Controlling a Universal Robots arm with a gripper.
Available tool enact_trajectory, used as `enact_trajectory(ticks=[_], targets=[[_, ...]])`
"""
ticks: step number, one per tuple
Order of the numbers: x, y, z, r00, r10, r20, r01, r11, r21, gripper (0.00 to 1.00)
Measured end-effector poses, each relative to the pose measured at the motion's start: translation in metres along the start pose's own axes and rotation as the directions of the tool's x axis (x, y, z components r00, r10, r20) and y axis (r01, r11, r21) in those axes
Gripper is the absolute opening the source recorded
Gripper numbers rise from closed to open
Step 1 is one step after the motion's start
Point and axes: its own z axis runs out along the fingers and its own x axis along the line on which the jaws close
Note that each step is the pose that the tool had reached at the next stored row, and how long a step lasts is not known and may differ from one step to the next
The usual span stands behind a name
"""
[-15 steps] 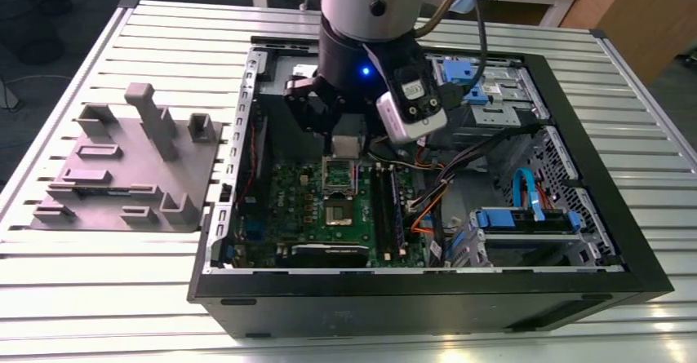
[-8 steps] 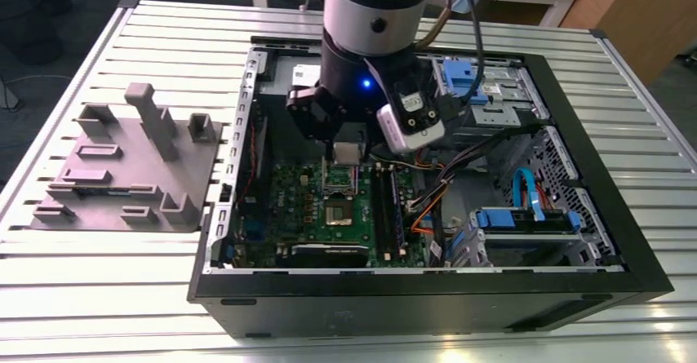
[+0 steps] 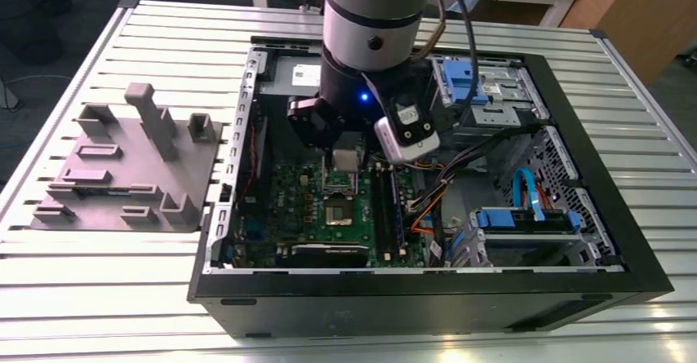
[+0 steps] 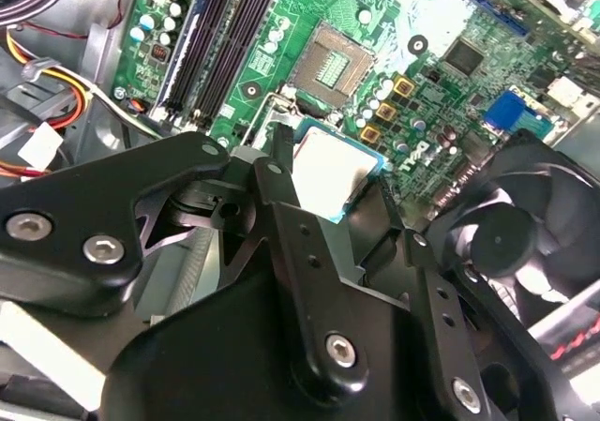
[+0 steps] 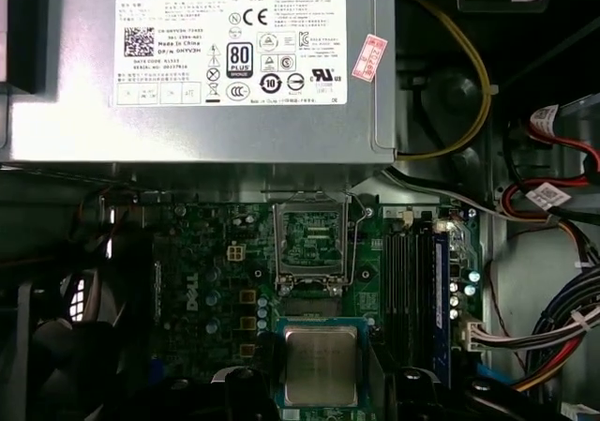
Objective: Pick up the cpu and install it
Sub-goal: 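Place the cpu into insertion slot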
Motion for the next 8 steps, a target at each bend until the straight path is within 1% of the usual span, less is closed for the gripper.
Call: enact_trajectory(ticks=[5, 8], targets=[[-0.0001, -0.0007, 0.0089, 1.0000, 0.000, -0.0009, 0.000, 1.0000, 0.0001, 0.47], [-0.0004, -0.0047, 0.0138, 1.0000, 0.000, -0.0015, 0.000, 1.0000, 0.0000, 0.47]])
